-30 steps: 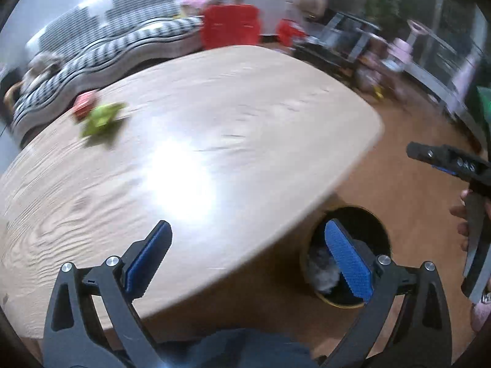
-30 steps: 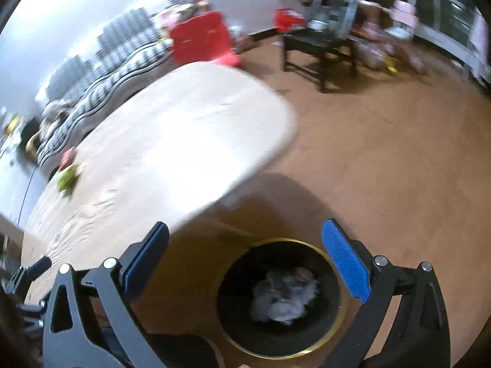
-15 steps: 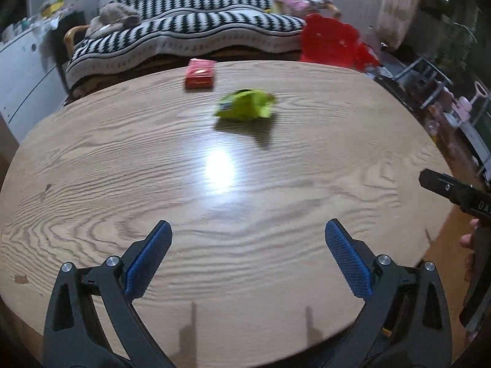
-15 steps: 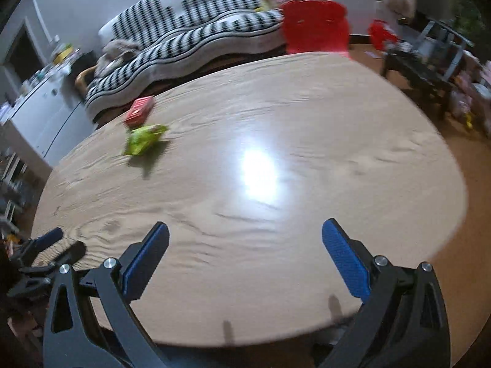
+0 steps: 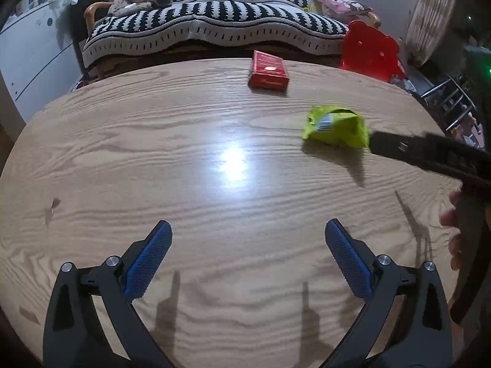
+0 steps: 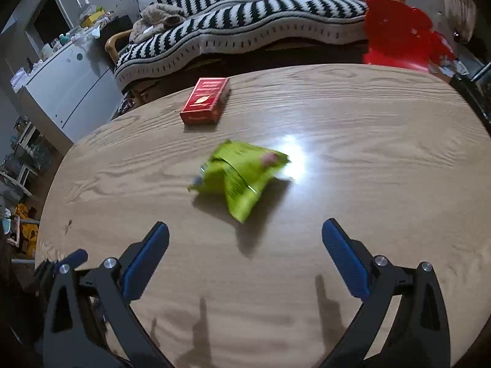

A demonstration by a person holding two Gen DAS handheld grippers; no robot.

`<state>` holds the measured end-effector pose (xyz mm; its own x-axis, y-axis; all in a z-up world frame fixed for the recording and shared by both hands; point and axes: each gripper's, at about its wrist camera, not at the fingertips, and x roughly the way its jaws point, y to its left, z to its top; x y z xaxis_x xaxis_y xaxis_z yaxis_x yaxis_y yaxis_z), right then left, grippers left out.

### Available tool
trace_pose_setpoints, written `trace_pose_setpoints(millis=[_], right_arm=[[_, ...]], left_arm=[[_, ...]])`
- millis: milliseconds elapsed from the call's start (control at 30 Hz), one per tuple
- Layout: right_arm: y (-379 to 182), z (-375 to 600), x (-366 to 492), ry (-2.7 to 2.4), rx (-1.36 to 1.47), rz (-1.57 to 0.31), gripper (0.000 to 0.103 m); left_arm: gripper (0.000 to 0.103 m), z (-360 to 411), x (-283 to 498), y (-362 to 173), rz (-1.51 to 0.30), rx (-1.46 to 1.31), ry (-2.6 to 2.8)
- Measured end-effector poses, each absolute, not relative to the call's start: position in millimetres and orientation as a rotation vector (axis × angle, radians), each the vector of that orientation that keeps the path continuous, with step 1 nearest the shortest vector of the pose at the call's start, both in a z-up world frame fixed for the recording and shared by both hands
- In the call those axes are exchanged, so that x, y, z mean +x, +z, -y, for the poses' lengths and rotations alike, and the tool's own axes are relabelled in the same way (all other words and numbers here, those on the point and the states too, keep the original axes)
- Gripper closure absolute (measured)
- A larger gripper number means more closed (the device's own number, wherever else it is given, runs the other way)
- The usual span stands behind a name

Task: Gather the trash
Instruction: 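Grasp the red cigarette box with left tool while right grasps popcorn bag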

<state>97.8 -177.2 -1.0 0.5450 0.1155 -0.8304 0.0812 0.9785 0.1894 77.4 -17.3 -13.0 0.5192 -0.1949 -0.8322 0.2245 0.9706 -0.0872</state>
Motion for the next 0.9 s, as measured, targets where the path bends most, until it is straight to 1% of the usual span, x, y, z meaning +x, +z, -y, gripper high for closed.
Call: trace_pose_setpoints(millis=[200,400,700,900], right_arm=[[-20.0,163.4,144.2,-0.017,0.19,-1.016,0.007],[-33.6,159.9,170.0,-0.077,0.107,-1.021,0.007],[-44.0,198.3,177.6,-0.134,0.081,-1.028,0.007],[-45.5,238.7,180.3,-0.179,0.099,-1.036,0.007]], left_arm=[[0.006,4.2,104.0,-20.1,-1.007,0.029,-0.249],[0.006,6.8,132.2,-22.3,-1.005,0.053,-0.259],[0.006,24.6,180.0,-37.4,-1.035,0.027,-0.298],[0.006,51.7,219.6,-38.7,-1.035,0.015,-0.33]])
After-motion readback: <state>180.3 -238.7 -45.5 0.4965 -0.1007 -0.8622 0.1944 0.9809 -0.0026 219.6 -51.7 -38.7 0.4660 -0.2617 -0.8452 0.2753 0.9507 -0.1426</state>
